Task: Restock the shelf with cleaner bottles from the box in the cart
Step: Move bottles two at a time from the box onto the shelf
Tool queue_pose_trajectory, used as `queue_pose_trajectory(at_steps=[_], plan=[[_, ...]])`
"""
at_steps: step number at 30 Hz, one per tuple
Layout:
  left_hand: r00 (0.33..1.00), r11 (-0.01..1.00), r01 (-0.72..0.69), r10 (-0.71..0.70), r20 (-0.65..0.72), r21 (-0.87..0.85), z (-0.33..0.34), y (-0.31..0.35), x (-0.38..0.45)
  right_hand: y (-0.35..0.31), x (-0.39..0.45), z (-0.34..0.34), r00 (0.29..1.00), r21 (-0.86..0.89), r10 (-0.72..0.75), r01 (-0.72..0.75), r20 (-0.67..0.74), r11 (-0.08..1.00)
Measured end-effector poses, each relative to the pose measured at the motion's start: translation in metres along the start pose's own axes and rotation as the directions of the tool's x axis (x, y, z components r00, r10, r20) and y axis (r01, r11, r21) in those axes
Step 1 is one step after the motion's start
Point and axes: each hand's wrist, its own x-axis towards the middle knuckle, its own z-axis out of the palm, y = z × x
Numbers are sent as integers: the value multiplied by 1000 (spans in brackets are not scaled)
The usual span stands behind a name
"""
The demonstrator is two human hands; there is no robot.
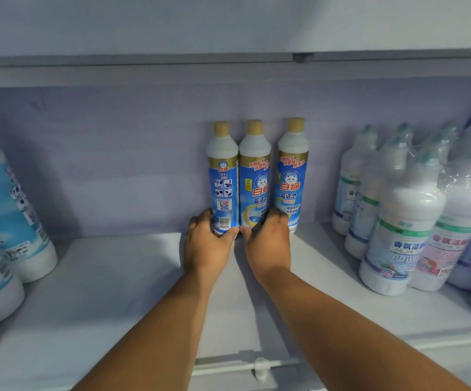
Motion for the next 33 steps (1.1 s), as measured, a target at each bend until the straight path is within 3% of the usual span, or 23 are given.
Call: queue_pose_trajectory(at_steps=[6,14,20,28,30,33], plan=[[998,997,35,-32,53,-64,2,-3,-1,1,-2,1,999,5,-31,31,13,1000],[1000,1000,-13,13,-20,10,6,-9,5,4,-1,2,1000,63,-10,8,23,998],[995,1000,0,3,100,-23,6,-9,3,3,-1,1,1000,74,-14,13,24,997],[999,999,-41,40,-12,-16,7,-5,7,0,-1,-1,1000,71,25,-26,16,997],[999,998,6,-3,45,-70,6,-5,5,-1,-4,-10,1000,64,26,-25,-13,998],[996,994,47,-38,86,-103,3,-5,2,1,2,-35,985,-52,9,-18,-170,998]])
